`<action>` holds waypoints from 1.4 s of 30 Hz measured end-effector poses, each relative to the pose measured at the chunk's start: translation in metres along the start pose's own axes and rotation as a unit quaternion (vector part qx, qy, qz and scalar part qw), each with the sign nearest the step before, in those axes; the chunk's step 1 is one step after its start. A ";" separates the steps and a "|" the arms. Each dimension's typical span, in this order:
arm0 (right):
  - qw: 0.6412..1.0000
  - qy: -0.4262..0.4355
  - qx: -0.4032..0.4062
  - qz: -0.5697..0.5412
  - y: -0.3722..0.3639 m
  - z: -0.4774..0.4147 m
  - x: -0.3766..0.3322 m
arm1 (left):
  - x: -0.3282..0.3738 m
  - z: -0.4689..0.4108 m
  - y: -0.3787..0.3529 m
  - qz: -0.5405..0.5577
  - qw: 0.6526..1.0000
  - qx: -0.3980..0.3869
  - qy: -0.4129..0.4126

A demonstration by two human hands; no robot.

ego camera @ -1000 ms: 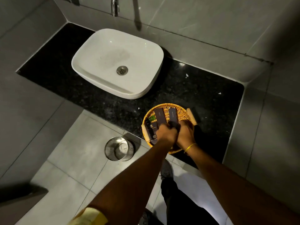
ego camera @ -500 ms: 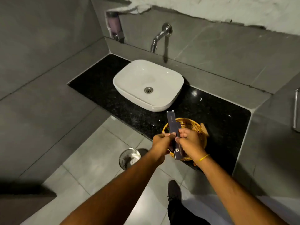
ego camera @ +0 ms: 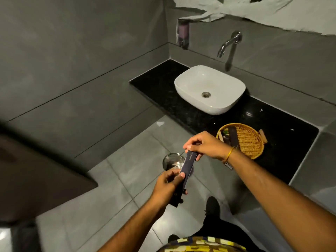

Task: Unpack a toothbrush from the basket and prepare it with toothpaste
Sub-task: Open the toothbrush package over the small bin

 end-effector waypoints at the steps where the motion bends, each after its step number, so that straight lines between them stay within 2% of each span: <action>1: 1.000 -0.005 -0.013 -0.013 -0.008 0.003 0.000 | -0.003 0.011 0.007 0.004 1.000 0.003 0.001; 6: 0.996 -0.038 -0.044 -0.063 -0.031 0.018 0.011 | -0.016 0.042 0.034 0.004 1.000 0.021 -0.011; 10: 0.992 -0.068 -0.007 -0.108 -0.031 0.026 0.031 | -0.024 0.043 0.050 0.005 0.999 0.047 -0.009; 13: 0.974 -0.102 0.005 -0.204 -0.036 0.034 0.050 | -0.020 0.044 0.063 0.026 0.998 0.056 -0.011; 17: 0.932 -0.146 0.058 -0.325 -0.046 0.044 0.080 | 0.011 0.038 0.083 -0.020 0.995 0.081 -0.055; 20: 0.892 -0.177 0.091 -0.407 -0.057 0.050 0.103 | 0.050 0.037 0.090 -0.093 0.982 0.129 -0.106; 23: 0.825 -0.197 0.080 -0.523 -0.075 0.054 0.111 | 0.097 0.042 0.079 -0.231 0.943 0.160 -0.176; 26: 0.773 -0.212 0.051 -0.595 -0.091 0.054 0.106 | 0.132 0.047 0.051 -0.338 0.905 0.118 -0.232; 31: 0.756 -0.210 0.051 -0.618 -0.093 0.057 0.090 | 0.163 0.058 0.020 -0.431 0.846 0.090 -0.301; 35: 0.735 -0.207 0.020 -0.645 -0.095 0.063 0.094 | 0.170 0.061 0.026 -0.448 0.828 0.113 -0.317; 38: 0.740 -0.206 -0.015 -0.641 -0.094 0.068 0.104 | 0.169 0.062 0.042 -0.437 0.832 0.135 -0.313; 42: 0.781 -0.184 -0.018 -0.596 -0.084 0.069 0.119 | 0.158 0.055 0.069 -0.391 0.867 0.149 -0.272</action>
Point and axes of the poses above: each hand's wrist, its own z-axis away from the middle knuckle, its own y-axis out of the back of the hand, x = y × z, the point moved 7 cm from there along -z, towards the middle knuckle, and after that the axes turned 2 degrees about x, right-handed, at the moved point
